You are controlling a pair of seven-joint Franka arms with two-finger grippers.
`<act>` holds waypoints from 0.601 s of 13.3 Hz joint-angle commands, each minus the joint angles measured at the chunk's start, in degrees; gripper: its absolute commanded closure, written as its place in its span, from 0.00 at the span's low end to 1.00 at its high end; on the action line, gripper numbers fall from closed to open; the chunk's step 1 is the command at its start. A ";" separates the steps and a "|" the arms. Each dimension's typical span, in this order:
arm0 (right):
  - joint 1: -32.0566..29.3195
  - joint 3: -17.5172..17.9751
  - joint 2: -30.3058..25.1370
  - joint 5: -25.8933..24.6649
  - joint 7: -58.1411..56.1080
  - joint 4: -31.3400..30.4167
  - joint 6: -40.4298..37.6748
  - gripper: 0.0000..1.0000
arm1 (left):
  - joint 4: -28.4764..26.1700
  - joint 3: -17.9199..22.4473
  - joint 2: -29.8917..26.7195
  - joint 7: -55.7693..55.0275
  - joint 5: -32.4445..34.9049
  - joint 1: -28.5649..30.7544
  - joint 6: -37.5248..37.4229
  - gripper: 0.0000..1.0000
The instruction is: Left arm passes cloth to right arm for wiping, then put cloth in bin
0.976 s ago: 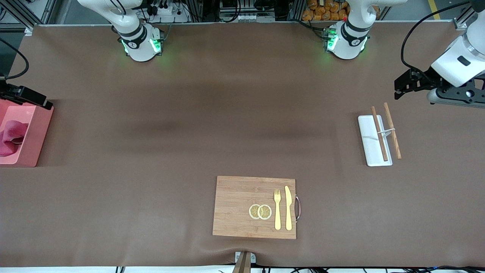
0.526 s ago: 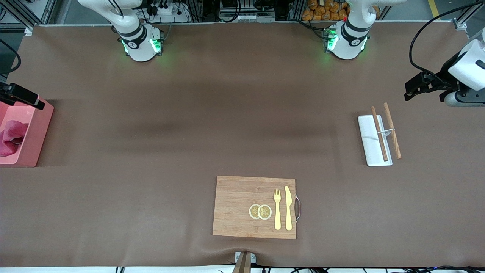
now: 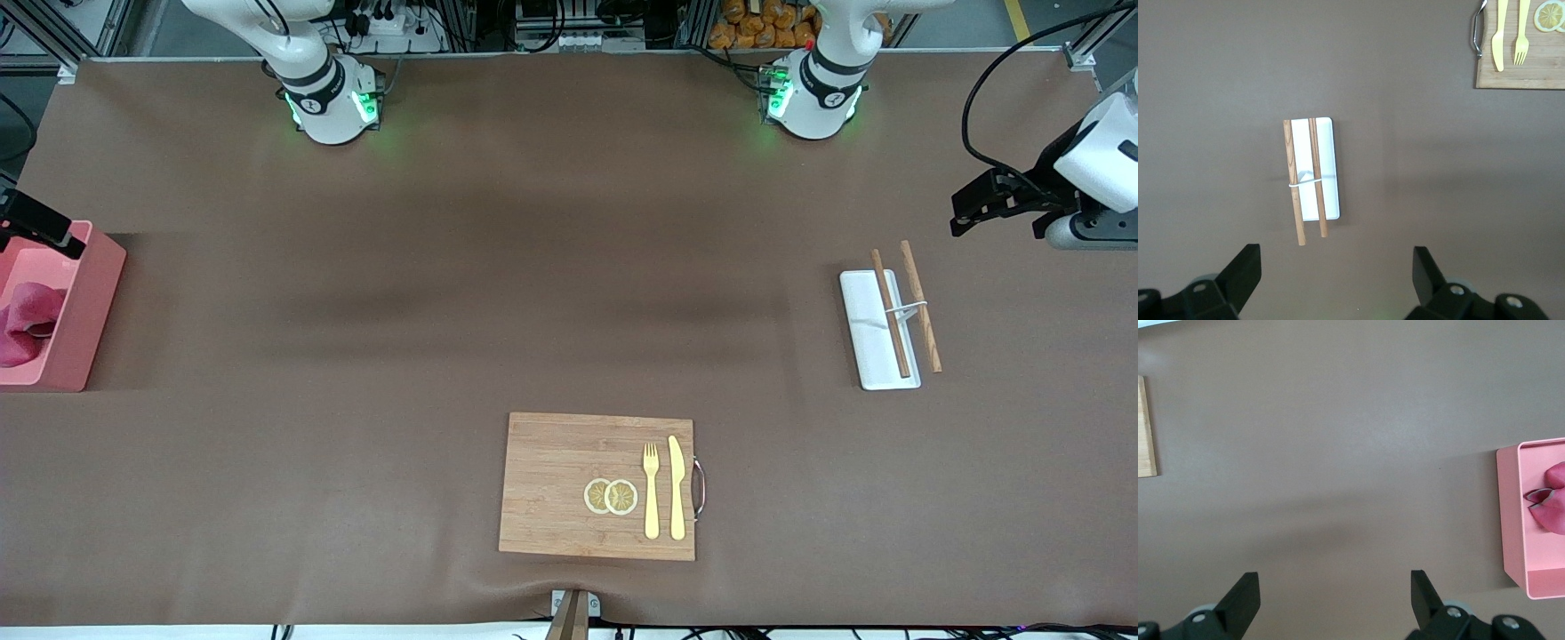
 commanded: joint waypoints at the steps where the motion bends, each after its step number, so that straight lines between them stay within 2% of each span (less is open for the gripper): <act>1: -0.74 0.89 -0.75 -0.99 -0.73 -0.25 0.12 0.00 | -0.04 -0.28 -0.85 0.19 -0.47 0.25 -0.16 0.00; 8: -0.66 0.98 -0.23 -0.99 -0.64 -0.34 0.12 0.00 | -0.12 -0.27 -0.85 0.19 -0.38 0.25 0.10 0.00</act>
